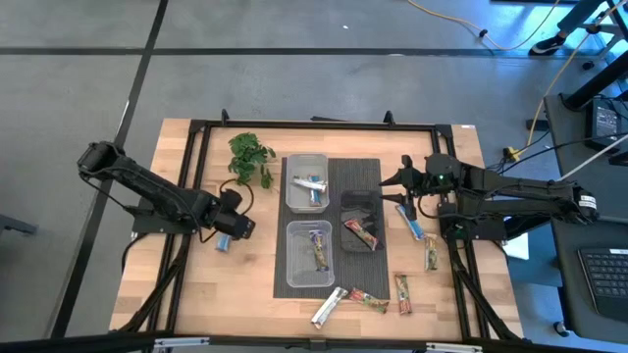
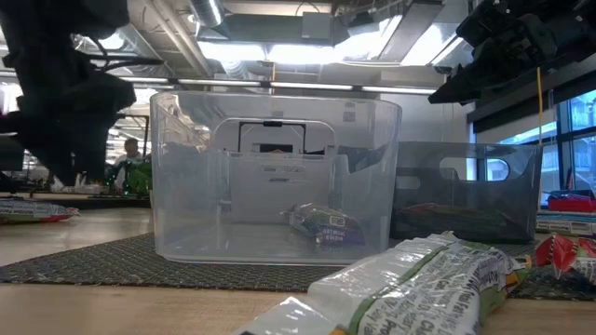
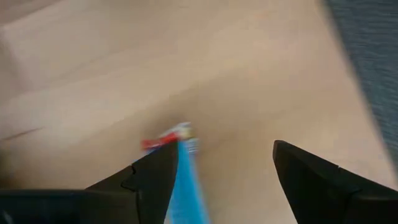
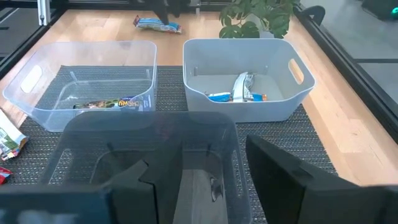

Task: Pick and place Granola Bars by type
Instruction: Put the red granola bar into the black bin

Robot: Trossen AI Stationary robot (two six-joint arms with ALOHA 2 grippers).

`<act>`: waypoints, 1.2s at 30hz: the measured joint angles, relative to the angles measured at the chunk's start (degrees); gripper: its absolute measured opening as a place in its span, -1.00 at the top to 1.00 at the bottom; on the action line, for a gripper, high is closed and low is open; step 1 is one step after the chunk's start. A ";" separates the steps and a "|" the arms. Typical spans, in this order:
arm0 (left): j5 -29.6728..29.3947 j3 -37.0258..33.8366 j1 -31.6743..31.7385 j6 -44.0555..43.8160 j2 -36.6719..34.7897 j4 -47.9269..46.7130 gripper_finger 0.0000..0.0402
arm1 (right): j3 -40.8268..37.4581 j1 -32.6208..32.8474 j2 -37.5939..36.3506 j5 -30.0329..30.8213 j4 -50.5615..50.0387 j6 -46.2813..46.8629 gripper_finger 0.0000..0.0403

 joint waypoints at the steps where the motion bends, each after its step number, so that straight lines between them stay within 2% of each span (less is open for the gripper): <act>1: 0.35 0.00 0.05 -1.07 0.00 -1.24 -0.27 | 0.00 0.00 0.00 0.00 0.00 0.00 0.11; 6: 4.76 0.01 -0.23 -4.01 1.20 -1.36 -0.26 | 0.00 0.02 0.02 0.00 -0.02 -0.02 0.11; 19: 13.38 0.02 -0.51 -9.20 11.27 -0.89 -0.27 | 0.04 0.02 2.06 0.08 -0.04 -1.60 0.11; 27: 12.66 0.24 -0.56 -9.11 13.16 -0.02 -0.25 | 0.04 0.02 4.47 4.35 0.07 -1.58 0.11; 36: 12.37 0.15 -0.56 -9.04 13.11 0.14 -0.25 | 0.04 0.02 5.14 4.43 1.38 -1.51 0.11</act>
